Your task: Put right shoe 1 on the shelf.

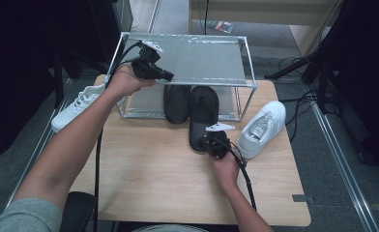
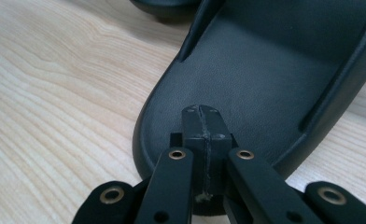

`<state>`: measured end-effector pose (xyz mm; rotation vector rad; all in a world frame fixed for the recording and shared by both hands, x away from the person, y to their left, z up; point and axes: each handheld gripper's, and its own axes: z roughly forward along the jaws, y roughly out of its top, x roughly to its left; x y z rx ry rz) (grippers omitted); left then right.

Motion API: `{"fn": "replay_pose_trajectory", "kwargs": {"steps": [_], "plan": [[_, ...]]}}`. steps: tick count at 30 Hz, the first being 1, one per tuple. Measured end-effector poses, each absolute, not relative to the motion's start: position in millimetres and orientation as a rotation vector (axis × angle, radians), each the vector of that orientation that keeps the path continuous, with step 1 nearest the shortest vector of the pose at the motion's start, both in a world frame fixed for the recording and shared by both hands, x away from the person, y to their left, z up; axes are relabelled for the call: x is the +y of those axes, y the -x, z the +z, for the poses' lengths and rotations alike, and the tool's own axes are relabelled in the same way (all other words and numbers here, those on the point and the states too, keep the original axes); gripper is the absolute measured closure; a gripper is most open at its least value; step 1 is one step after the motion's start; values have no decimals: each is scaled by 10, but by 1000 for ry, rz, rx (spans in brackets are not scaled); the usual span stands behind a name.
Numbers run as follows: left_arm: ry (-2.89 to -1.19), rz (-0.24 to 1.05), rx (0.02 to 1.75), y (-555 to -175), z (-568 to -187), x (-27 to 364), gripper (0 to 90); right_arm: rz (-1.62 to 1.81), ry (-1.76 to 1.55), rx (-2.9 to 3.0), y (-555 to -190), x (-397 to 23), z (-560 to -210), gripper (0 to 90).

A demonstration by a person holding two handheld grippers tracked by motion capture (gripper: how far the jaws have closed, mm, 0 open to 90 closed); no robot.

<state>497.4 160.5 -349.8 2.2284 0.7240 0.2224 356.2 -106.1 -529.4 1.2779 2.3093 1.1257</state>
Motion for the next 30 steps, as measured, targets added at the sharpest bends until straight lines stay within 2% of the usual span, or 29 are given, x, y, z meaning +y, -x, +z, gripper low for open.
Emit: {"fn": "replay_pose_trajectory", "kwargs": {"steps": [22, 30], "plan": [[-2220, 207, 717, -4987, -3510, 1625, 900, 1014, -1323, 2264, -4145, -903, -5186, 900], [-2220, 205, 713, -4992, -3512, 1629, 900, 1035, -1314, 2252, -4133, -911, -5083, 900]]}}
